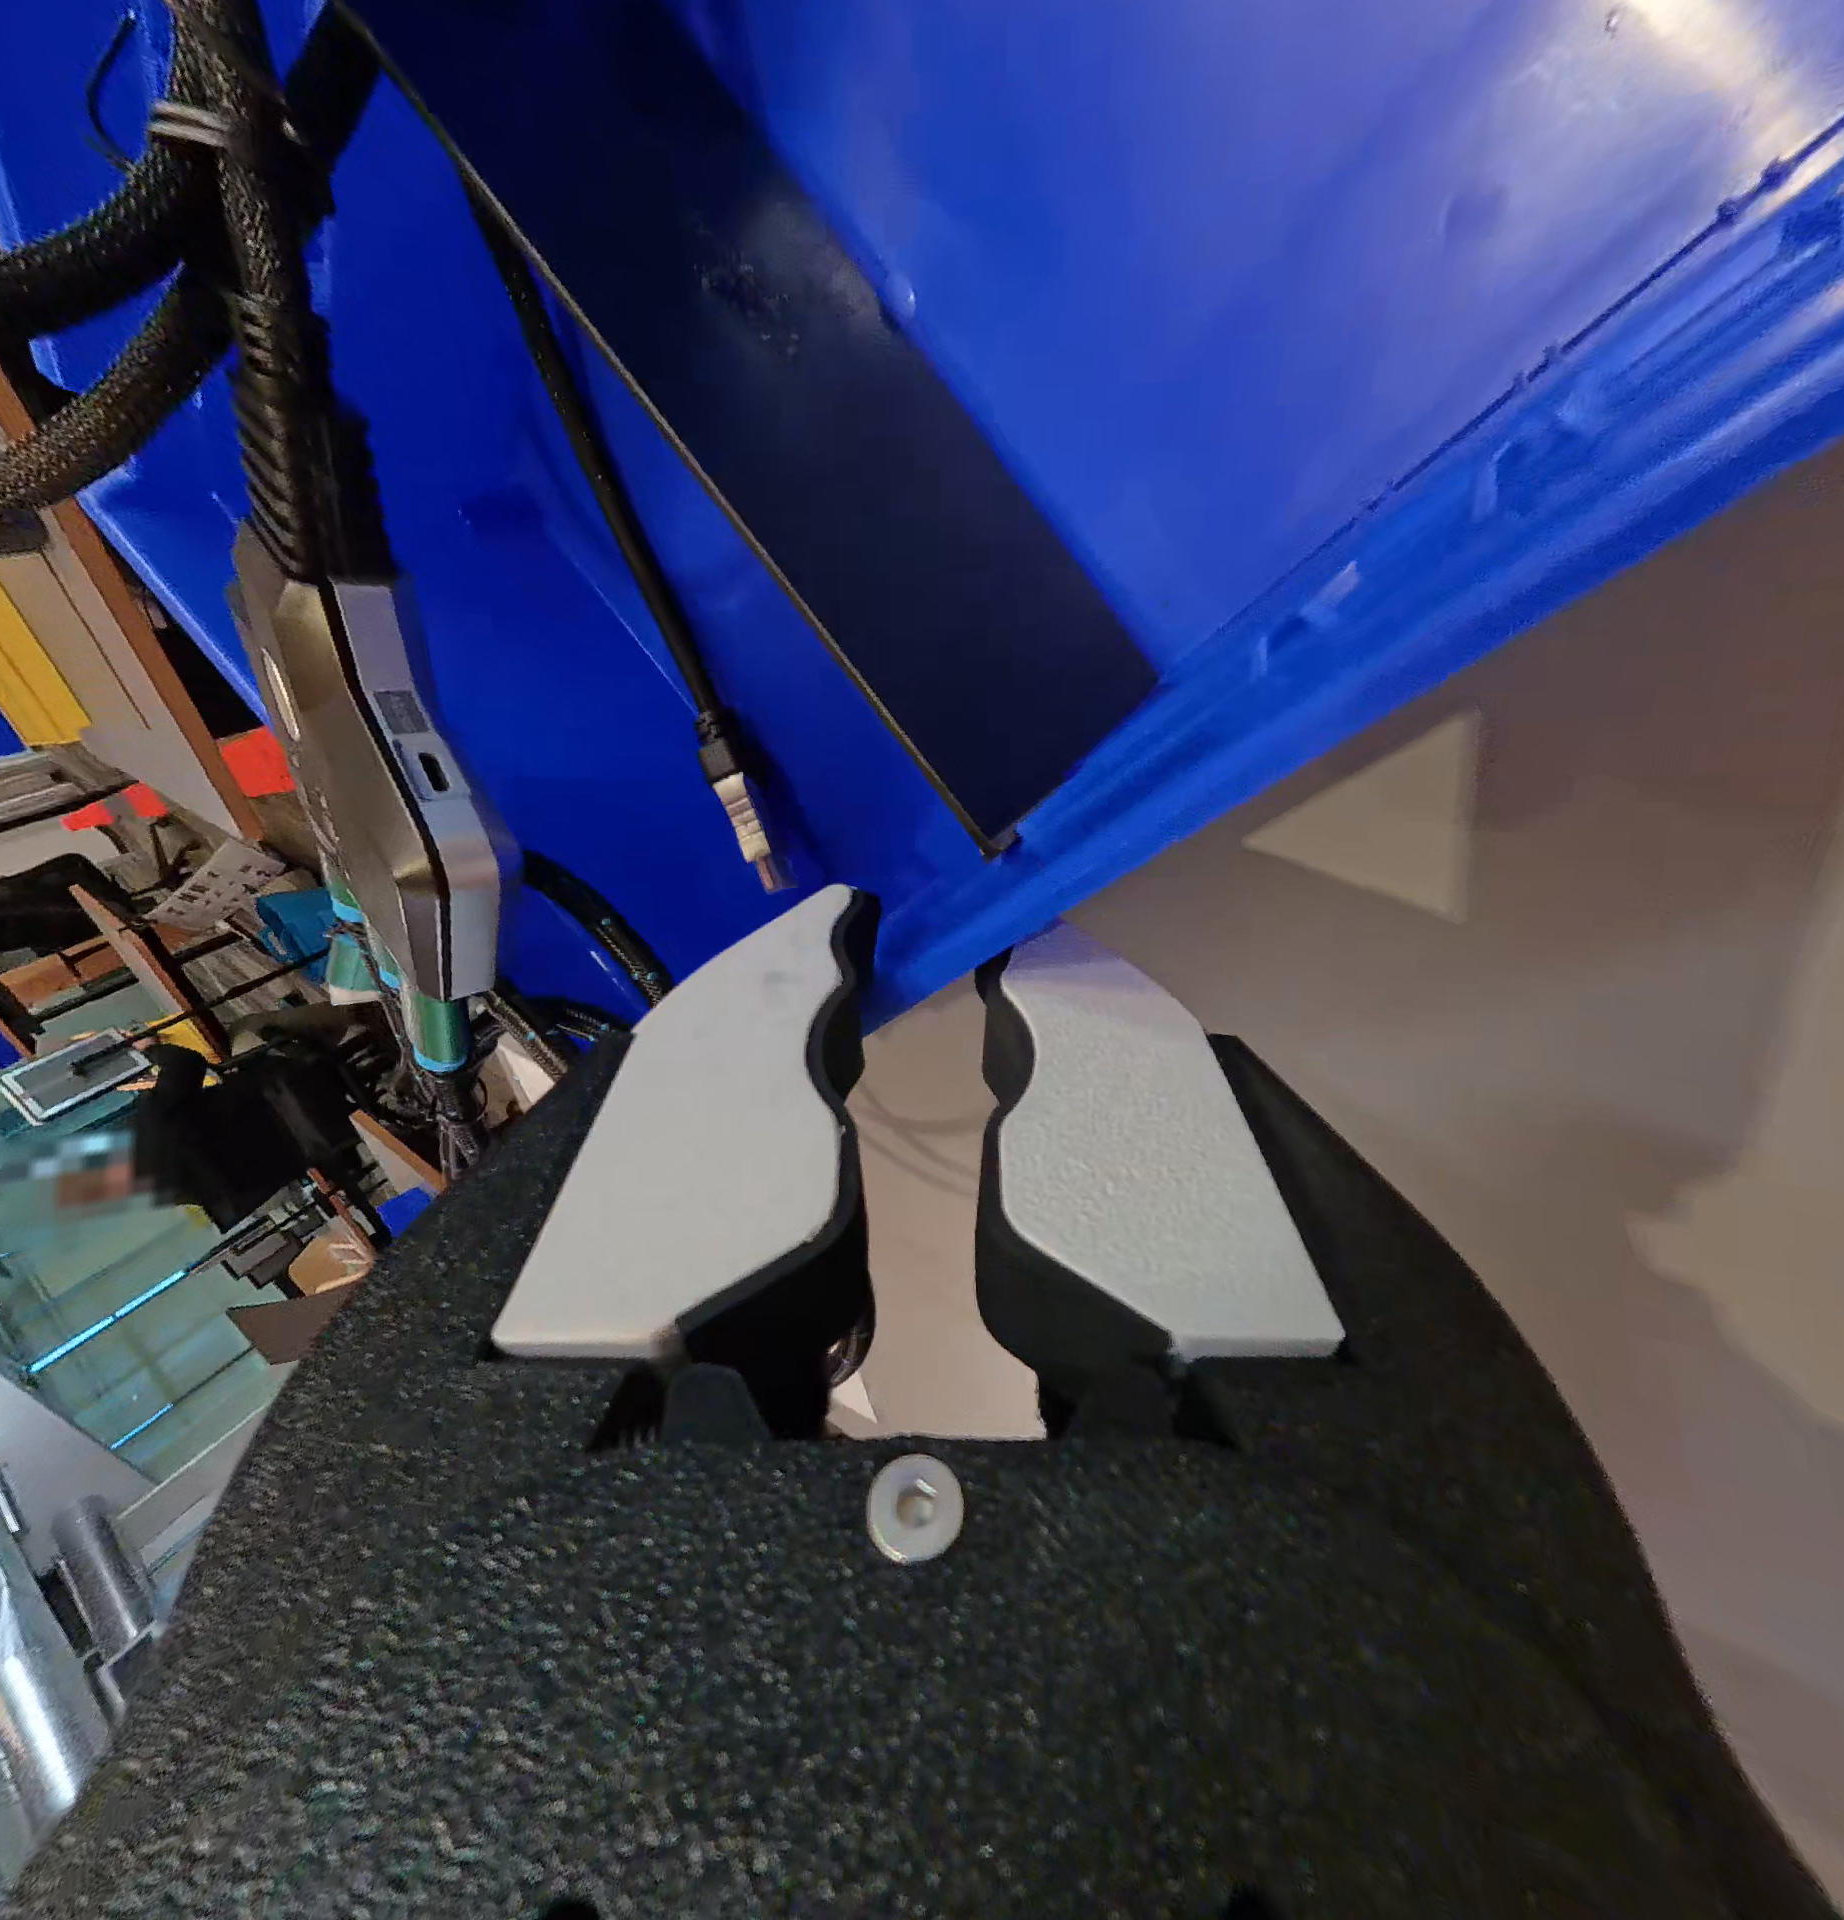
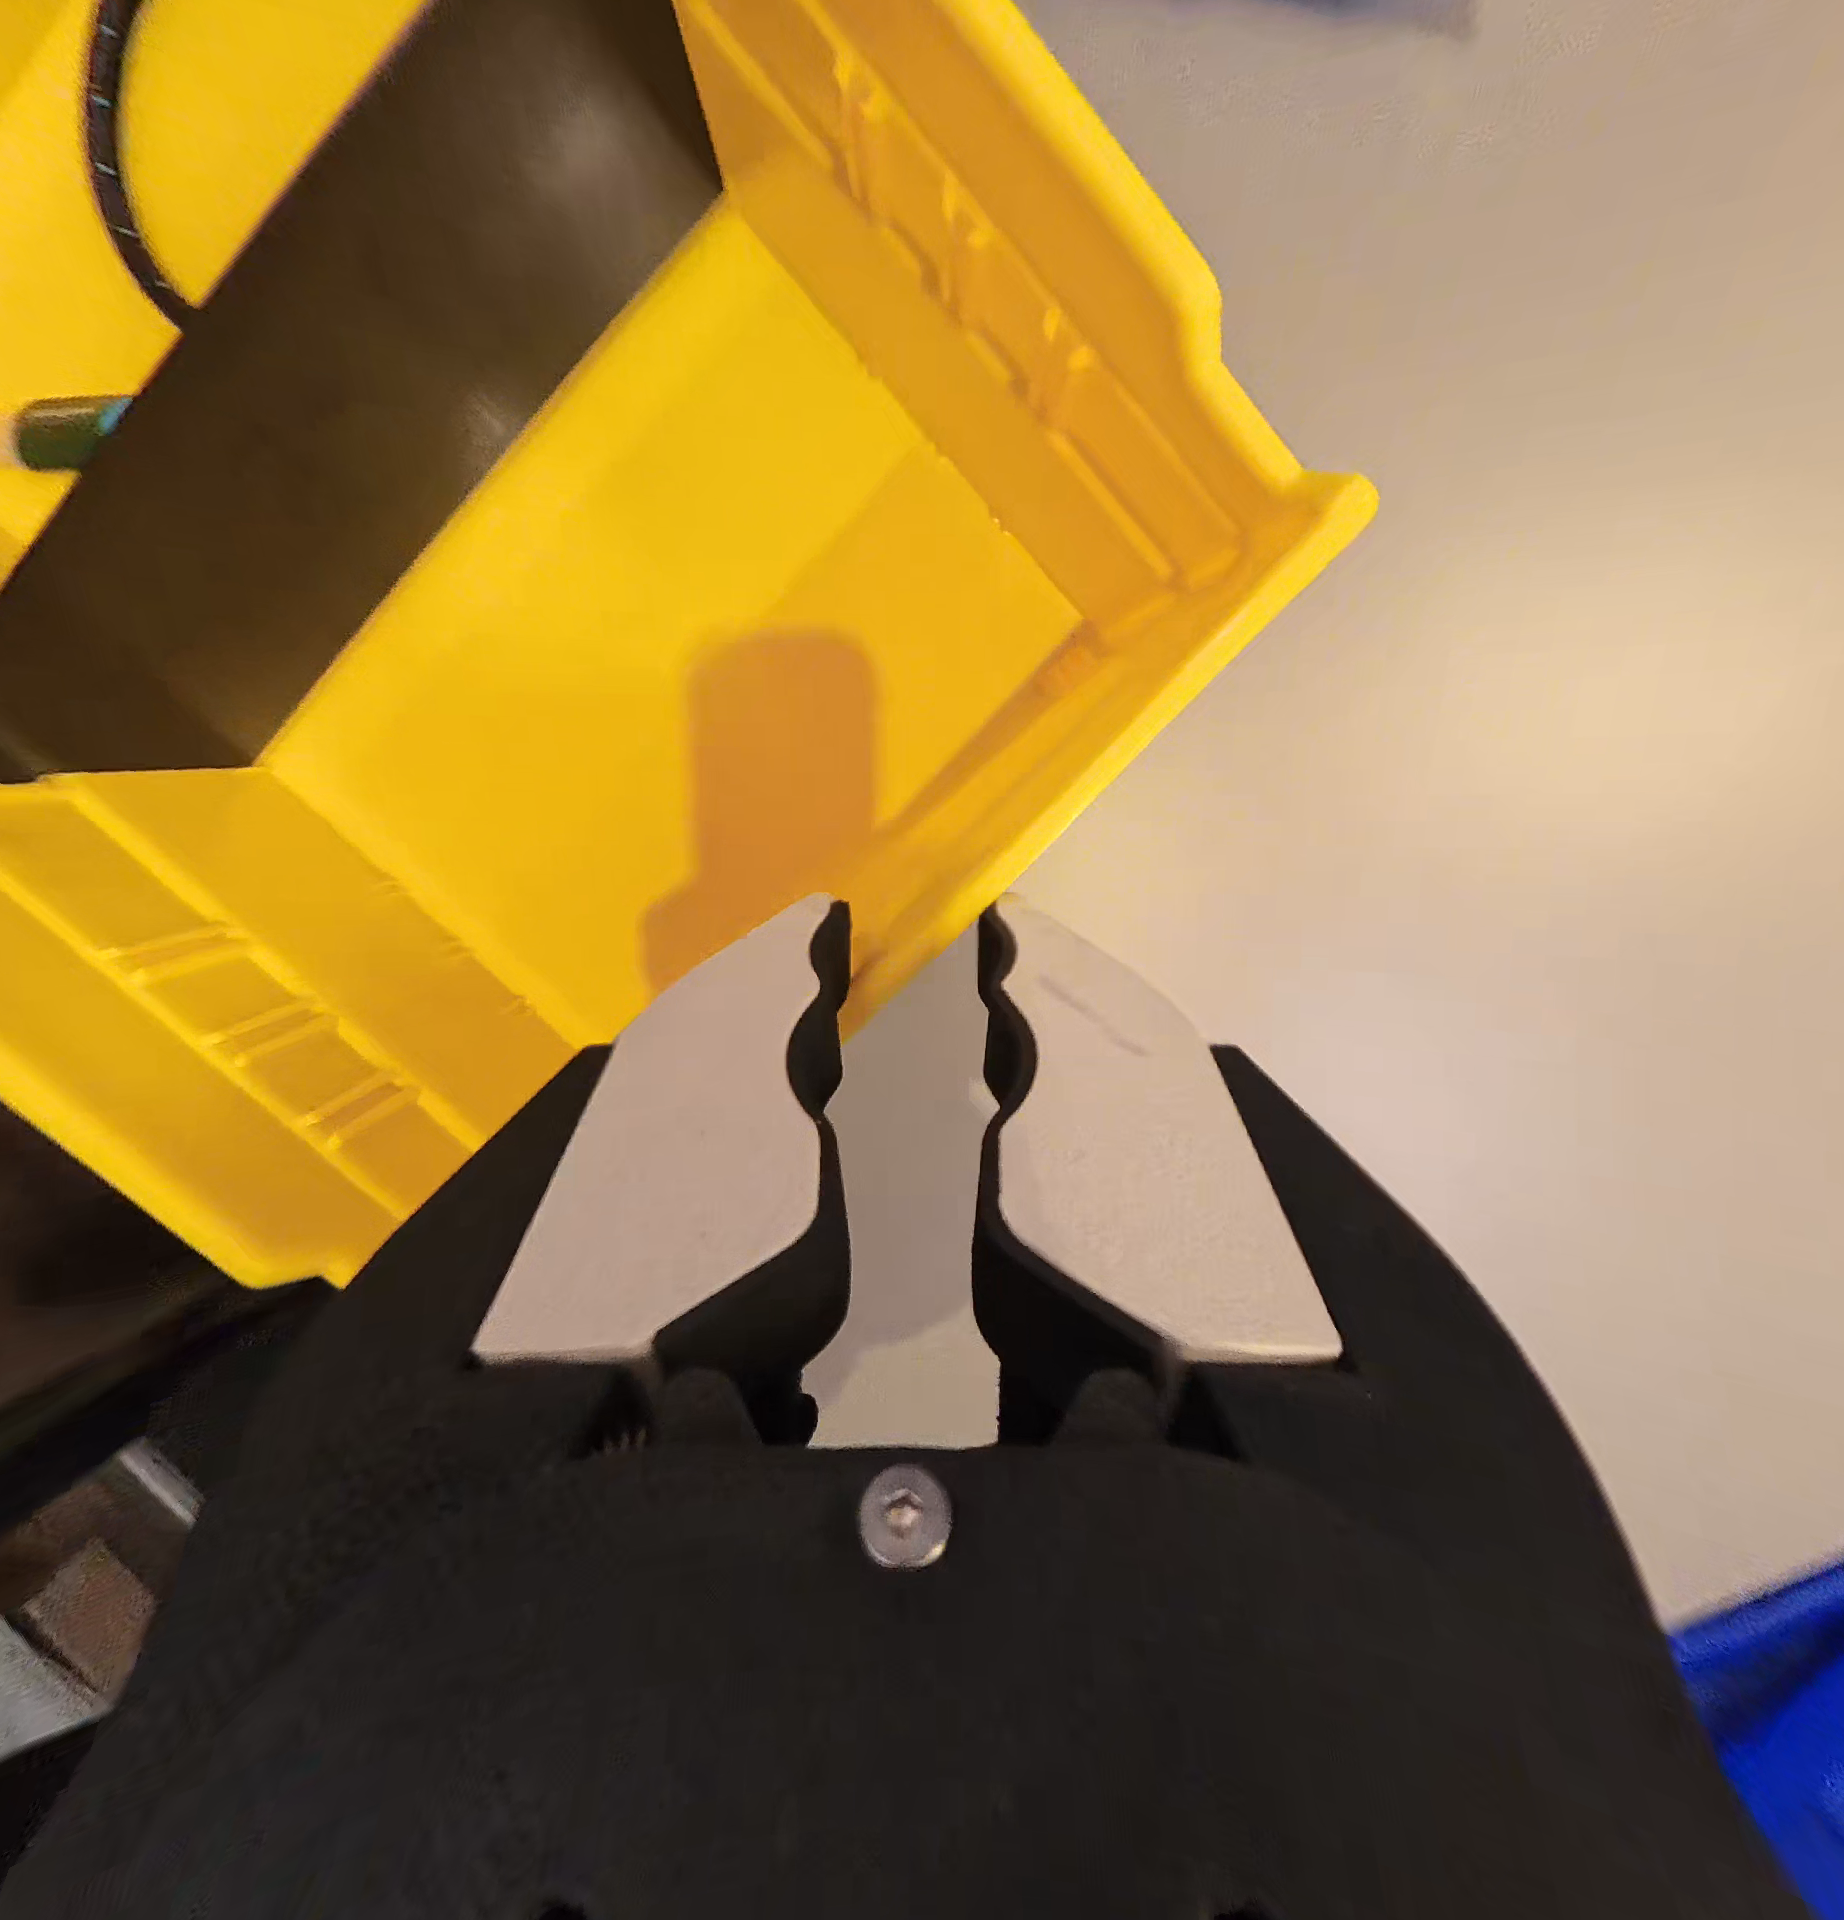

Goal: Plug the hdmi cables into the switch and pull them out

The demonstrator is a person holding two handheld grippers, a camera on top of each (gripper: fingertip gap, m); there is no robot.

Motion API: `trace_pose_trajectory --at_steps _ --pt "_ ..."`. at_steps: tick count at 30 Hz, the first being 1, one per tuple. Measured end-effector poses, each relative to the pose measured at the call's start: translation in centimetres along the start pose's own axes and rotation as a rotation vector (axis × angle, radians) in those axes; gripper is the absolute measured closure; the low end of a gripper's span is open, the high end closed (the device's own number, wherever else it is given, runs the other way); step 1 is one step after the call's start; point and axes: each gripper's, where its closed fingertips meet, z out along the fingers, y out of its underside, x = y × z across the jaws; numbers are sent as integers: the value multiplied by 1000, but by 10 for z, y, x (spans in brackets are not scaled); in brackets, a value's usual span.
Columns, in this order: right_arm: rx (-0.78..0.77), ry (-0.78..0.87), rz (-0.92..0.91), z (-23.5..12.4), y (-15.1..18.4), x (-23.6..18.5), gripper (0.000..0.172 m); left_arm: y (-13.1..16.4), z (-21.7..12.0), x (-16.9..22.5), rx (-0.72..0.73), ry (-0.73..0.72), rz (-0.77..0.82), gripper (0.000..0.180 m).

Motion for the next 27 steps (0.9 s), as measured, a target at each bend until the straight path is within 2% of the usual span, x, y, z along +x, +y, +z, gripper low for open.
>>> trace_pose_trajectory --at_steps 3,11,19,27 --pt "-97 87 -19 -7 18 28 151 28 0 3 5 -5 15 161" --pt "-258 219 -31 -19 44 93 153 106 -5 17 -2 -16 213 166" --pt "-346 404 -15 -22 43 164 153 205 -5 27 -58 2 374 167" --pt "-341 502 -17 -16 26 209 150 302 5 18 -161 -45 496 163"
